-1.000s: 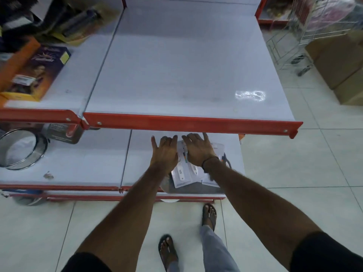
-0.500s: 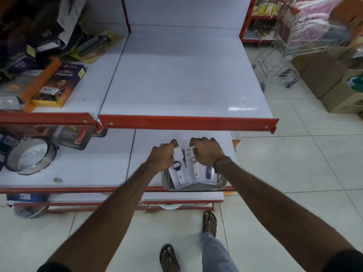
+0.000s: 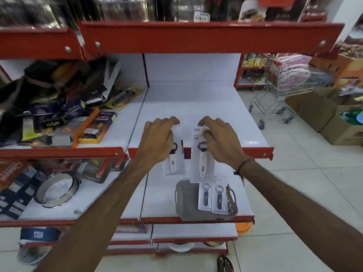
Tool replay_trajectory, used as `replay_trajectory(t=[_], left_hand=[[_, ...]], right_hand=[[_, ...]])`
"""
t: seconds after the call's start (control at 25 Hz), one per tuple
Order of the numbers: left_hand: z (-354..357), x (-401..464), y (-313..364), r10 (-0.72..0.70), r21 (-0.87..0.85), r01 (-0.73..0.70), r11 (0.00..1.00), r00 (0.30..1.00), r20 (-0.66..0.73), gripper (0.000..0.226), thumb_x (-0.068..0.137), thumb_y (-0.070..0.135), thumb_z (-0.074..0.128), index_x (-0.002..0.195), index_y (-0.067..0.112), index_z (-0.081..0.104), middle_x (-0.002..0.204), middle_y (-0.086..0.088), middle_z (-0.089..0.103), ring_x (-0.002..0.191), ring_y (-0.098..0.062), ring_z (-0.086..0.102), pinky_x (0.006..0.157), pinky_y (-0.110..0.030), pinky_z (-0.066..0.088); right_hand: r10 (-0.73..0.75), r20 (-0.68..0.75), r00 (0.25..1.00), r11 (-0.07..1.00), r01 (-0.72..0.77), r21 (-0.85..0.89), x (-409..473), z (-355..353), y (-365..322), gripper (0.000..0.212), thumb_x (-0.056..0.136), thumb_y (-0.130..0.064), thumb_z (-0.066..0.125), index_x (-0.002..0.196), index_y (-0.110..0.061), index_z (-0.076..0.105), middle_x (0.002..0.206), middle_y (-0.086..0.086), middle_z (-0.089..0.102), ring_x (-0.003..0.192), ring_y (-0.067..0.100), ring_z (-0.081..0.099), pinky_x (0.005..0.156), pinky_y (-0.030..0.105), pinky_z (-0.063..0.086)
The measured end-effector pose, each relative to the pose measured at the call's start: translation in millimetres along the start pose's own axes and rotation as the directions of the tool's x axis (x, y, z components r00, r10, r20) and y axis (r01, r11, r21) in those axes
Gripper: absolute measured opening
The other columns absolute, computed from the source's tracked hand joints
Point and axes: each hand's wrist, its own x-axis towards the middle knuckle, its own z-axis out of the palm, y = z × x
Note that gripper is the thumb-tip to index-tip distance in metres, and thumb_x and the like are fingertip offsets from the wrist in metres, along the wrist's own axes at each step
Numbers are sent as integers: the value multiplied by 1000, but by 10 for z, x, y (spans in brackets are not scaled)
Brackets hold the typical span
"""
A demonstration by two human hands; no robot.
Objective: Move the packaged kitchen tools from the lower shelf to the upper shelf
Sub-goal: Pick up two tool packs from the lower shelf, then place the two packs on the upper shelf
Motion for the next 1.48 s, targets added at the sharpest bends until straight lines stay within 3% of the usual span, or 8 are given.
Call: replay_trajectory(t=[0.12,0.32,0.6,0.92,1.08,1.24,1.36,1.48], left_hand=[[-175,491,-222,-68,25,70,997,995,-75,38,82,-1,43,110,14,64,96,-13,73,91,-36,64,84,-43,45],[-37,989,-501,-199,-77,199,977,980,7,37,78,6,35,96,19,65,80,-9,71,78,-34,66,82,-57,54],[461,1195,-770,-339,-60,350,935,930,140,33,87,-2,42,102,18,63,102,-17,73,96,-36,63,103,-55,44],[655,1101,-877,-299,50,296,954,924,239,38,85,3,44,110,18,68,109,-12,66,108,-32,59,97,-46,34],[716,987,-877,-288,135,257,957,899,329,47,91,9,48,135,21,59,129,-14,57,125,-32,53,108,-46,32],[704,812,-819,-322,243,228,943,812,486,54,95,16,49,149,19,41,151,-9,42,142,-24,38,125,-55,1],[643,633,-763,-234,203,170,964,907,350,52,93,18,52,144,12,49,154,-13,44,142,-29,42,122,-64,7],[542,356,-483,-92,213,84,973,995,26,45,90,15,54,135,9,56,146,-17,53,134,-33,50,116,-61,32]], right_hand=[[34,-12,999,998,-33,45,534,-86,-140,19,93,-10,45,108,-12,56,70,-16,43,76,21,51,74,34,39],[110,20,994,994,-110,-3,1237,94,13,19,90,-9,41,104,-15,54,99,10,71,79,28,55,76,37,40],[257,255,932,965,-261,-19,1386,591,322,29,89,-13,37,111,-19,54,106,8,74,95,32,64,98,44,46],[188,230,955,977,-158,-140,1395,843,428,34,90,-16,43,116,-16,65,116,7,67,111,29,58,94,44,39],[189,286,939,954,-107,-281,1358,903,481,40,92,-20,41,126,-20,63,126,8,59,119,29,51,99,47,36],[262,409,874,915,-91,-392,1249,967,509,43,93,-21,38,131,-20,59,136,7,53,126,27,45,104,50,32],[257,404,878,937,-125,-325,1137,907,470,45,93,-23,40,137,-19,51,145,5,49,134,26,42,109,52,31],[160,42,986,981,-154,-117,802,738,293,46,94,-25,47,140,-21,51,144,1,54,133,22,46,107,45,36]])
